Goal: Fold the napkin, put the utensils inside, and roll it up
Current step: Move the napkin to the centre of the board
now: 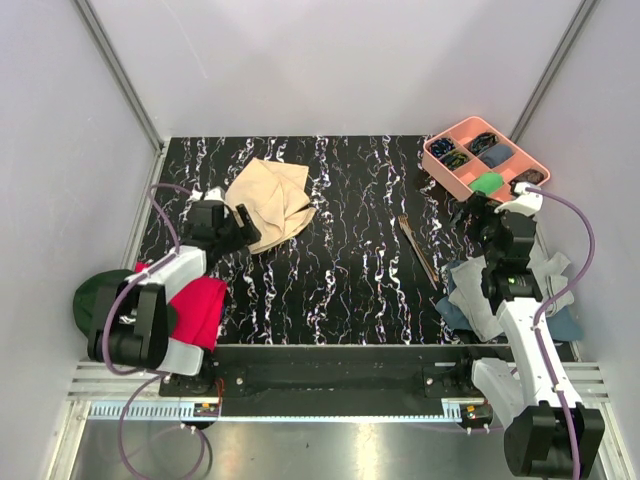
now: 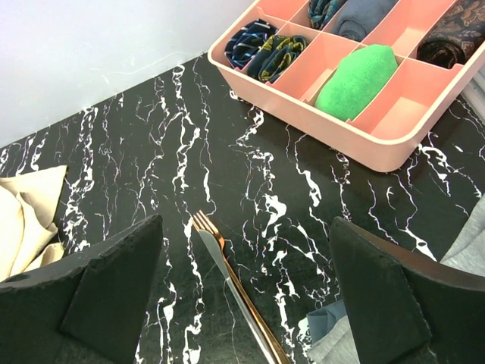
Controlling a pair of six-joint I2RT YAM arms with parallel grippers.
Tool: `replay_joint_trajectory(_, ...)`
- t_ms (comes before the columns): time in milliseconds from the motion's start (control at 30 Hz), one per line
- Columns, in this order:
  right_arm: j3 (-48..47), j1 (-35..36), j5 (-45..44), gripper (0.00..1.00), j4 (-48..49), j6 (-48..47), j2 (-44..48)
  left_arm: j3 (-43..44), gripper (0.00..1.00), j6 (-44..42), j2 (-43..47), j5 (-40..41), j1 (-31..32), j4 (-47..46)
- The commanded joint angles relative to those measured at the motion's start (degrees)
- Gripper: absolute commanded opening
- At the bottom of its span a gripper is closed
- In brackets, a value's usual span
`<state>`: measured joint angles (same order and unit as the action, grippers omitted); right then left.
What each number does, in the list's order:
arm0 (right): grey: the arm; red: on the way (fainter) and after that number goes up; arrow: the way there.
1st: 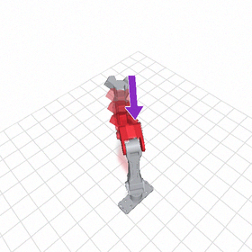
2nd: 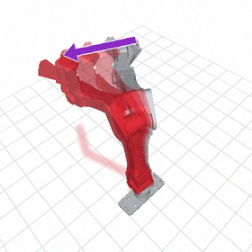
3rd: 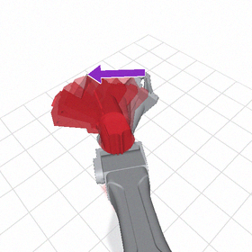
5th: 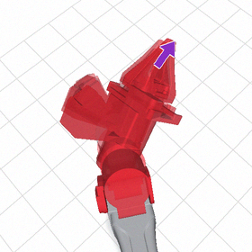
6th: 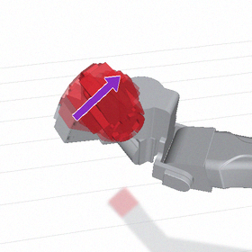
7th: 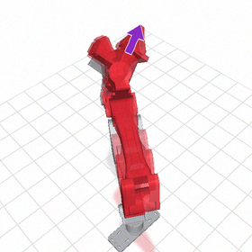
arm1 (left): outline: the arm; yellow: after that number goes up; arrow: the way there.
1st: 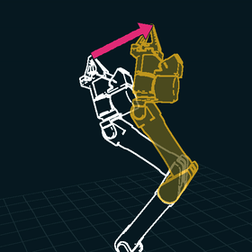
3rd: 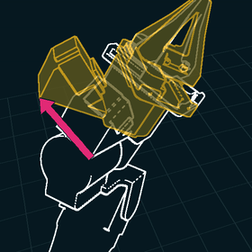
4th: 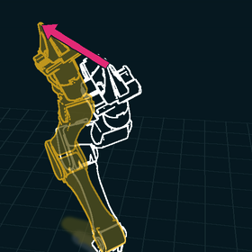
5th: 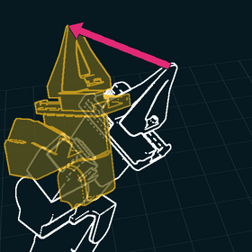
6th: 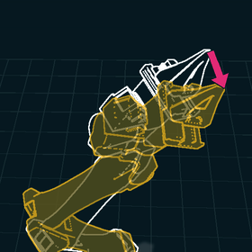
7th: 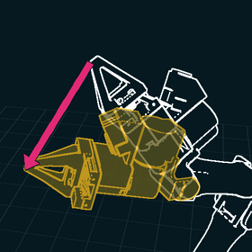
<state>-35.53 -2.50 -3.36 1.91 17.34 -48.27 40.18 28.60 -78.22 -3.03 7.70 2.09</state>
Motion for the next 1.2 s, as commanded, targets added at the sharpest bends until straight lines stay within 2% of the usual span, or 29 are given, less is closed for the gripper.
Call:
replay_joint_trajectory(0, -3.14, 0.22, 1.33, 1.00, -0.24, -0.29, 0.37, 3.15, 0.76, 1.98, -6.59, -1.79, -0.06, -9.02)
replay_joint_trajectory(67, -3.41, 0.22, 1.51, 0.99, -0.50, -0.29, -0.07, 3.93, 0.67, 2.42, -9.74, -2.94, -0.06, -9.73)
replay_joint_trajectory(100, -3.49, 0.22, 1.86, 0.99, -0.59, -0.38, -0.16, 4.02, 0.60, 2.95, -10.37, -3.99, -0.06, -10.60)
replay_joint_trajectory(133, -3.67, 0.22, 2.03, 1.00, -0.68, -0.38, -0.33, 3.94, 0.45, 3.13, -10.81, -4.70, 0.03, -11.22)
replay_joint_trajectory(167, -3.67, 0.22, 2.30, 0.99, -0.77, -0.47, -0.51, 3.50, 0.35, 3.39, -11.34, -5.14, 0.29, -12.01)
replay_joint_trajectory(233, -4.19, 0.22, 5.35, 0.91, -0.60, -1.61, -1.73, 2.97, 0.14, 4.09, -11.70, -6.02, 1.69, -14.03)
replay_joint_trajectory(367, -7.53, 1.53, 13.80, 0.86, -0.86, -2.14, -8.40, 1.31, 0.04, 8.29, -13.97, -9.00, 7.66, -17.90)
replay_joint_trajectory(467, -10.87, 9.07, 12.51, 0.87, -1.56, -4.06, -14.64, -0.45, 0.01, 14.69, -16.34, -9.98, 15.74, -24.31)
replay_joint_trajectory(500, -11.83, 14.23, 9.80, 0.86, -3.56, -4.51, -17.70, -0.81, 0.01, 16.56, -17.23, -10.07, 20.63, -27.89)
replay_joint_trajectory(567, -14.82, 17.87, 9.85, 0.87, -4.28, -3.64, -21.06, -0.46, 0.03, 21.90, -20.11, -9.89, 28.02, -33.08)
replay_joint_trajectory(633, -17.45, 20.86, 11.69, 0.86, -4.20, -1.79, -25.37, 0.15, 0.07, 25.17, -22.32, -10.24, 32.35, -37.14)
replay_joint_trajectory(667, -18.17, 21.74, 12.84, 0.85, -4.28, -0.74, -26.69, 1.46, 0.13, 27.54, -24.07, -11.55, 35.24, -39.85)
replay_joint_trajectory(700, -18.87, 22.79, 12.67, 0.85, -4.46, -0.73, -28.96, 1.91, 0.36, 28.61, -24.61, -12.35, 36.06, -40.92)
replay_joint_trajectory(733, -20.18, 24.46, 12.24, 0.85, -5.33, -0.65, -29.85, 2.09, 0.42, 29.49, -24.62, -13.22, 36.50, -41.98)
replay_joint_trajectory(767, -20.89, 24.91, 11.71, 0.85, -5.78, -0.82, -30.65, 1.57, 0.45, 30.98, -24.01, -14.62, 36.59, -43.82)
replay_joint_trajectory(833, -22.29, 25.79, 11.79, 0.85, -7.26, -1.08, -32.41, -0.88, 0.59, 30.47, -19.12, -14.20, 36.24, -43.49)
replay_joint_trajectory(933, -23.79, 27.28, 11.97, 0.84, -9.29, -2.14, -34.52, -1.69, 0.72, 22.50, -9.81, -10.96, 34.93, -32.62)
replay_joint_trajectory(967, -23.97, 27.64, 11.97, 0.83, -9.64, -2.75, -34.96, -1.86, 0.74, 20.72, -7.41, -9.47, 33.79, -26.67)
replay_joint_trajectory(1033, -24.24, 28.69, 11.79, 0.82, -10.35, -3.45, -36.71, -2.82, 0.75, 17.91, -0.84, -8.05, 32.03, -21.80)
replay_joint_trajectory(1167, -25.55, 33.25, 10.57, 0.79, -11.14, -4.07, -41.01, -5.73, 0.75, 12.02, 7.63, -4.46, 24.14, -12.93)
